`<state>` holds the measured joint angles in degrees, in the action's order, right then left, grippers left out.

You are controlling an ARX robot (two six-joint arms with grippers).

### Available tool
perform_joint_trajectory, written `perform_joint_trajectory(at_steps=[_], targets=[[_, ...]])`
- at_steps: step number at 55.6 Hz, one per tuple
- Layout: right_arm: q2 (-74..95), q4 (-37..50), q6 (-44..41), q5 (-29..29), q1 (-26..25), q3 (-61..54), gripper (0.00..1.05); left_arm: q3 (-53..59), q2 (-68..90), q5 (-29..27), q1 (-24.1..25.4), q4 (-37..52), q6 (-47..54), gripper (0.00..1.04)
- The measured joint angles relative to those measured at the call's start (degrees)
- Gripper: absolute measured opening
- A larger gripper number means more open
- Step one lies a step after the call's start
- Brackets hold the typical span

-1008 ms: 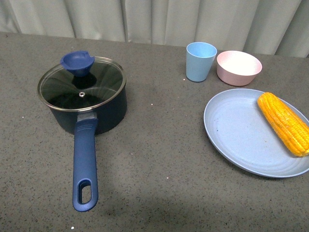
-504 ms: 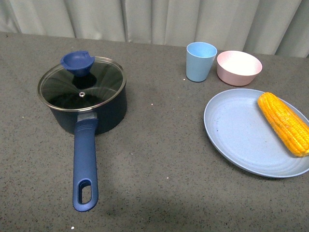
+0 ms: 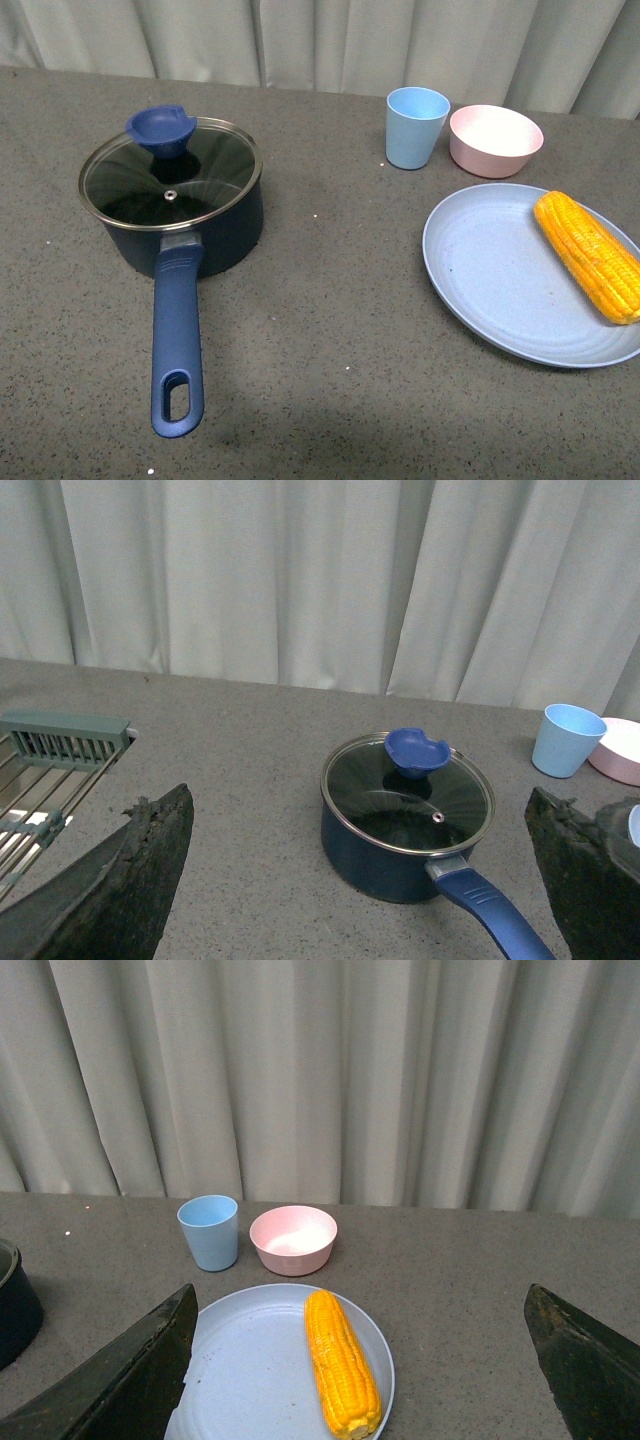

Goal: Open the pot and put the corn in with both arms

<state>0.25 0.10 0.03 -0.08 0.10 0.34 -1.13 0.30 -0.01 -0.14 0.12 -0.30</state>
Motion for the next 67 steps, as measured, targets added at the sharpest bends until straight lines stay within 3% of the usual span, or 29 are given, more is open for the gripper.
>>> perform_joint_trajectory(at_steps=[50,54,55,58,67], targets=[[0.0,0.0,0.0,0.0,0.0,0.0,0.96,0.0,0.0,0.0,0.0,0.0,0.0,0.98],[0.0,0.0,0.0,0.0,0.0,0.0,0.96,-1.0,4.1,-12.3,-3.0,-3.3,-3.7,0.98],[0.0,0.0,0.0,0.1,0.0,0.0,0.96,-1.0,6.3,-14.7,-3.1,-2.8,-4.6,0.98],[0.0,0.0,0.0,0.0,0.0,0.0,0.96,-1.0,11.9,-15.0,-2.3,2.0,-6.2,0.98],[0.0,0.0,0.0,0.0,0.0,0.0,0.96,-3.9,38.1,-10.5,-0.8,28.5,-9.3,0.98]])
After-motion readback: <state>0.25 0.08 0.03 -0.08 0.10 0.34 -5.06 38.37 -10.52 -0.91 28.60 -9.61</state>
